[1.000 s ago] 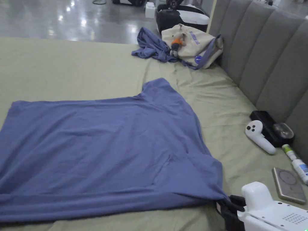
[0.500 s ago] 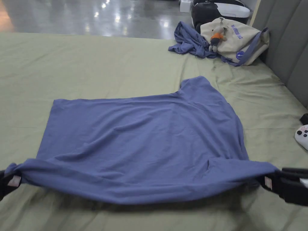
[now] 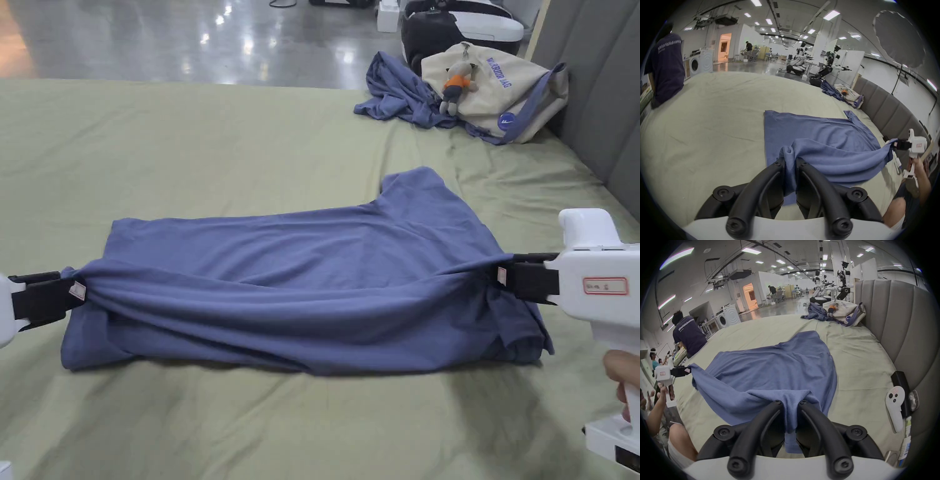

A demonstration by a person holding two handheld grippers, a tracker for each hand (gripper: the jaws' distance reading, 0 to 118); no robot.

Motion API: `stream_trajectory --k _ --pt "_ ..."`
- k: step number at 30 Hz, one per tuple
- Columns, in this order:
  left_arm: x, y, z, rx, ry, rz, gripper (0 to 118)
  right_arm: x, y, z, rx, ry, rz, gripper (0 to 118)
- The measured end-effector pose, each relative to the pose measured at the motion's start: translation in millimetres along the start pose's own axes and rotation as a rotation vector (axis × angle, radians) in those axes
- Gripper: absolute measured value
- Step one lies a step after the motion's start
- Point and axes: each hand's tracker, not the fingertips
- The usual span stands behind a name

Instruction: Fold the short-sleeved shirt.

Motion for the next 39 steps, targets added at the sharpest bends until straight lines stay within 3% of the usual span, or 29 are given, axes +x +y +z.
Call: stream_trajectory --k 13,15,16,17,19,21,22,23,27,29,31,34,36,37,38,39 --pt "5 -1 -53 -0.12 0.069 -0.031 14 12 -14 -56 -0.082 -0.099 -0.025 13" --pt "8 -4 -55 -0.117 0.084 -0.054 32 12 -16 -58 -0.086 -0.107 -0.025 13" --pt "9 -5 -57 -0.112 0.101 -0.064 53 11 -18 -60 -0.093 -0.116 -0.018 15" --pt "10 -7 -58 -0.101 0.122 -0.081 76 10 -19 -62 -0.1 -0.127 -0.01 23" --pt "11 -10 -62 -0.103 0.133 -0.103 80 10 -20 -68 -0.126 -0.171 0.027 27" --pt "14 -10 -61 -0.094 0.152 -0.123 83 7 -20 -70 -0.15 -0.197 0.068 63" --pt "8 -8 -62 -0.086 0.156 -0.133 83 6 -18 -66 -0.138 -0.187 0.071 74" --pt "10 -5 -56 -0.067 0.151 -0.159 83 18 -15 -73 -0.088 -0.184 0.081 76" --pt "24 4 17 0.144 0.155 -0.265 83 -7 -4 16 0.227 -0.21 0.122 77" --pt "32 -6 68 0.294 0.141 -0.288 84 -21 -11 67 0.368 -0.247 0.155 93" --pt "46 -25 120 0.404 0.144 -0.261 87 -34 -32 116 0.514 -0.238 0.137 106" --pt "58 -60 172 0.433 0.114 -0.219 89 -52 -67 166 0.555 -0.234 0.11 109" --pt "61 -83 189 0.417 0.118 -0.2 89 -62 -95 182 0.545 -0.266 0.083 107" --pt "62 -93 191 0.405 0.149 -0.192 87 -65 -107 188 0.543 -0.301 0.054 97" --pt "63 -102 190 0.38 0.196 -0.194 64 -66 -120 189 0.548 -0.303 0.058 49" --pt "63 -115 190 0.389 0.203 -0.207 15 -66 -129 187 0.527 -0.335 0.058 2"
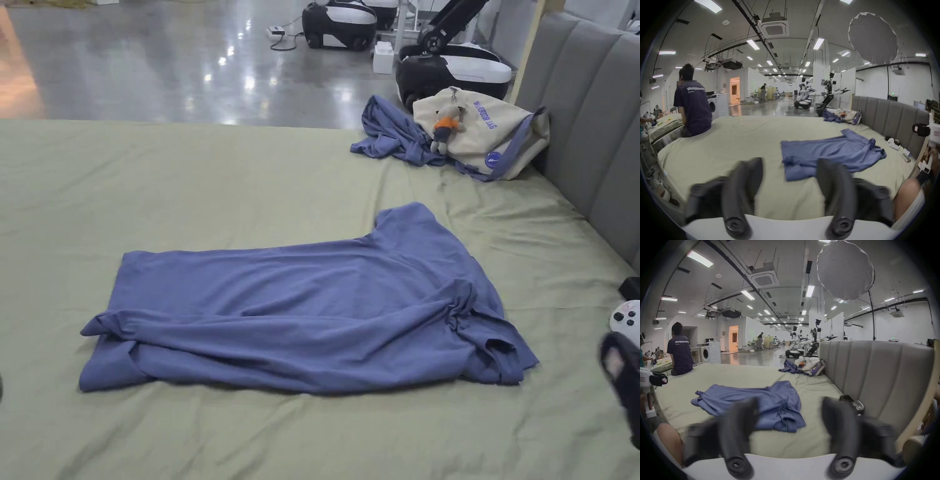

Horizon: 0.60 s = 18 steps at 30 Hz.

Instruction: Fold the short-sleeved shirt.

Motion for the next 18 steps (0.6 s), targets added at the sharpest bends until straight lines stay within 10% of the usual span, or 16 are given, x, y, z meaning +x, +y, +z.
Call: stream_trajectory --k 1,6,16,18 --pt "2 -9 2 0.013 0.028 -0.017 0 -1 -9 1 -0.017 -0.039 0.009 2" --pt "4 -38 -6 -0.061 0.008 0.055 0 8 -36 -4 -0.073 0.028 -0.145 2" --pt "-5 -30 -27 -0.087 -0.044 0.018 0 -13 -28 -9 -0.096 0.062 -0.036 2" --pt "-10 -19 -56 -0.114 -0.144 -0.009 22 -14 -26 -9 -0.109 0.08 -0.032 2"
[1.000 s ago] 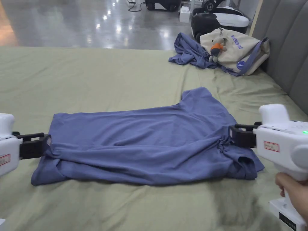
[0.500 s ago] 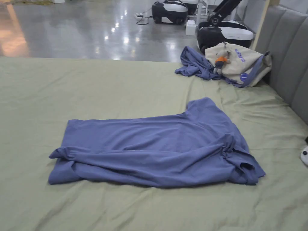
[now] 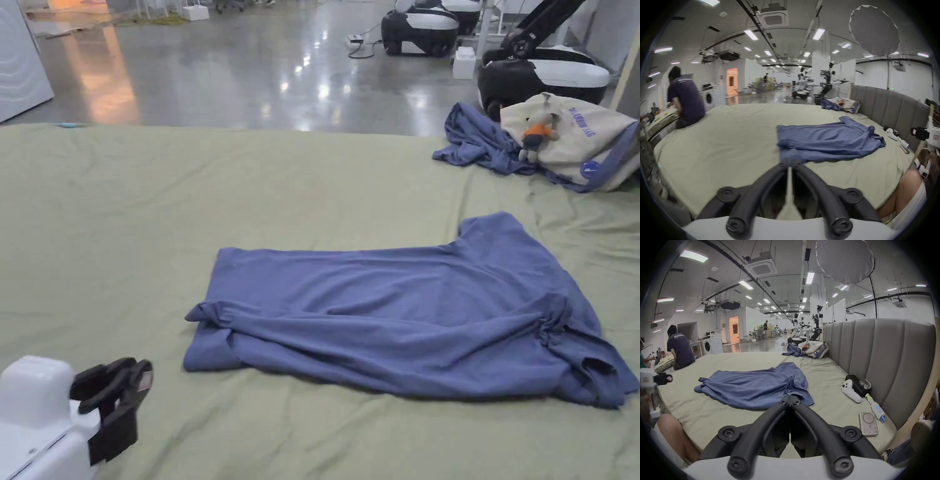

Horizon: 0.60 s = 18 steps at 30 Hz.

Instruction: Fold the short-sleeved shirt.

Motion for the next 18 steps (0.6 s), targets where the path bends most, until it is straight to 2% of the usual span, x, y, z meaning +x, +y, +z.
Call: stream_trajectory --k 2,5,9,13,14,15,16,17,18 --pt "-11 10 -43 -0.127 -0.037 -0.056 102 0 -1 -1 -0.013 0.032 -0.012 2" --pt "-26 7 -101 -0.225 -0.016 -0.176 103 -1 -1 -1 -0.022 0.041 0.002 2" --pt "-41 1 -155 -0.345 -0.077 -0.125 103 0 0 -2 -0.029 0.039 0.021 2" --pt "-49 -3 -176 -0.399 -0.102 -0.123 103 1 0 -3 -0.047 0.035 0.022 2" --pt "-51 -3 -177 -0.413 -0.123 -0.109 98 1 0 -5 -0.053 0.034 0.025 2" --pt "-53 -3 -175 -0.414 -0.135 -0.108 88 1 0 -5 -0.056 0.034 0.029 2" --pt "-54 -2 -175 -0.418 -0.132 -0.108 67 2 -1 -5 -0.06 0.032 0.032 2" --pt "-50 4 -177 -0.425 -0.13 -0.108 30 2 -2 -5 -0.065 0.03 0.032 2" --pt "-47 3 -178 -0.428 -0.119 -0.117 17 3 -3 -9 -0.071 0.034 0.027 2"
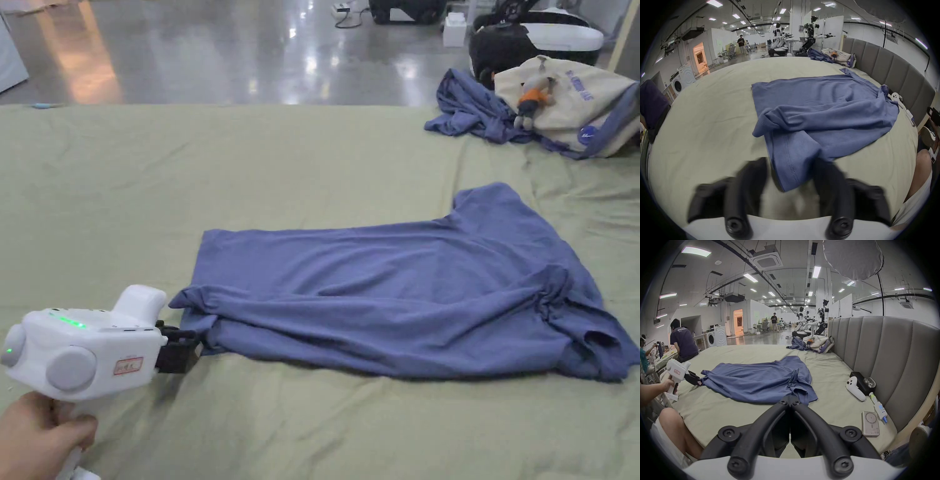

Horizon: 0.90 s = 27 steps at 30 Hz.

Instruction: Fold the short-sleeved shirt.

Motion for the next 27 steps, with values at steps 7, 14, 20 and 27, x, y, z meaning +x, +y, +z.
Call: stream_trajectory --k 7,14,20,27 --pt "26 9 11 0.022 0.025 -0.03 13 6 -3 -10 -0.056 0.007 0.007 2" --pt "31 10 26 0.023 0.029 -0.015 12 26 9 -100 -0.265 0.055 0.119 111" --pt "35 17 34 0.032 0.022 0.013 12 41 -4 -208 -0.454 0.056 0.137 110" --pt "32 23 33 0.02 0.019 0.022 12 52 -6 -227 -0.497 0.126 0.048 60"
